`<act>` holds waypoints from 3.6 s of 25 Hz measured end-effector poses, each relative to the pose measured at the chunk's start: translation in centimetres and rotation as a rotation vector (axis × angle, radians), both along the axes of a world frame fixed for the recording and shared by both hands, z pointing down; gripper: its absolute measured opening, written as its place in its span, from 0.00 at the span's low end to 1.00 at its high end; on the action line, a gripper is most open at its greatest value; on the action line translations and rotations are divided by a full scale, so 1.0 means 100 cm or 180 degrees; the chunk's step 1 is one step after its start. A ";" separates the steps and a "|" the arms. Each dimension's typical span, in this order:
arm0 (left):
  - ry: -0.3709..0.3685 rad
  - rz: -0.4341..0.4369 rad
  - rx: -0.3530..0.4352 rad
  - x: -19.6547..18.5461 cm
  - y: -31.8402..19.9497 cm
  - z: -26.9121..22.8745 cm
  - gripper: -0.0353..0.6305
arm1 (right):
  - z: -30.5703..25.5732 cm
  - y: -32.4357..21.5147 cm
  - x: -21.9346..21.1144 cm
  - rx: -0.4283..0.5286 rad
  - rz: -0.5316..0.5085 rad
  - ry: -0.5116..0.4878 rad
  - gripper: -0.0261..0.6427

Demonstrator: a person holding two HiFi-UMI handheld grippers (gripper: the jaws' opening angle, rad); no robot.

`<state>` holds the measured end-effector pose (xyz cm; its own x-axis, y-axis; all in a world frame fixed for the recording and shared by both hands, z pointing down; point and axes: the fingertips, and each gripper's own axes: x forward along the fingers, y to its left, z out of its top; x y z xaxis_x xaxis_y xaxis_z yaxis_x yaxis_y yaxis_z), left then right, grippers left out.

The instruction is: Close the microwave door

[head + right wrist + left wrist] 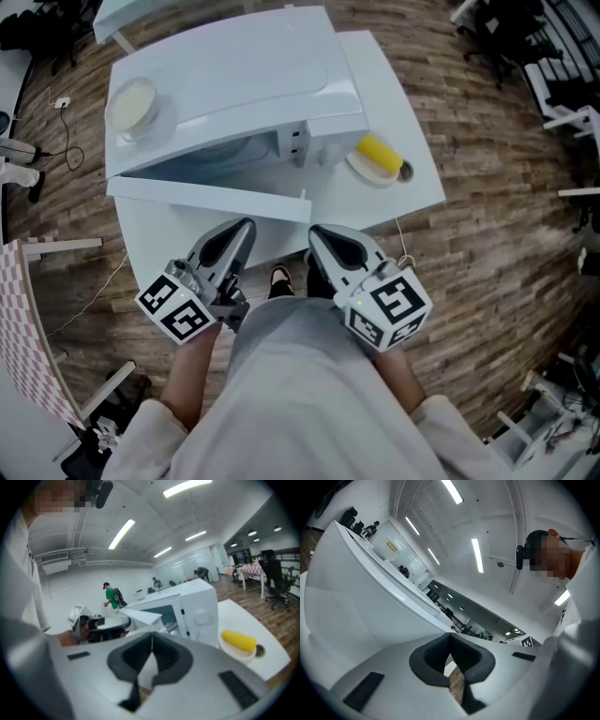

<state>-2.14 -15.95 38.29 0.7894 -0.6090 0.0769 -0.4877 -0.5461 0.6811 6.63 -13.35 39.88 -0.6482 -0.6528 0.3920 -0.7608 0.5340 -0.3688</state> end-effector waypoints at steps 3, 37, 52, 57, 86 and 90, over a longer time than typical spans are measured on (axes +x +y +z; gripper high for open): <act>-0.0018 0.0046 0.0010 0.004 -0.004 0.000 0.08 | 0.000 -0.004 -0.002 0.0006 -0.0039 -0.0003 0.07; -0.0065 -0.0030 0.0047 0.029 -0.033 0.003 0.08 | -0.002 -0.072 -0.001 0.0217 -0.0046 0.0089 0.07; -0.0235 -0.0085 0.0163 0.040 -0.048 0.005 0.08 | 0.003 -0.095 0.006 0.0242 0.0062 0.0132 0.07; -0.0261 -0.0141 0.0151 0.036 -0.055 0.009 0.08 | 0.004 -0.104 0.001 0.0271 0.0089 0.0151 0.07; -0.0218 -0.0157 0.0105 0.028 -0.056 0.008 0.08 | 0.013 -0.127 -0.004 0.0270 0.0406 0.0310 0.07; -0.0203 -0.0190 0.0088 0.027 -0.055 0.007 0.08 | 0.018 -0.129 -0.004 0.0247 0.0371 0.0306 0.07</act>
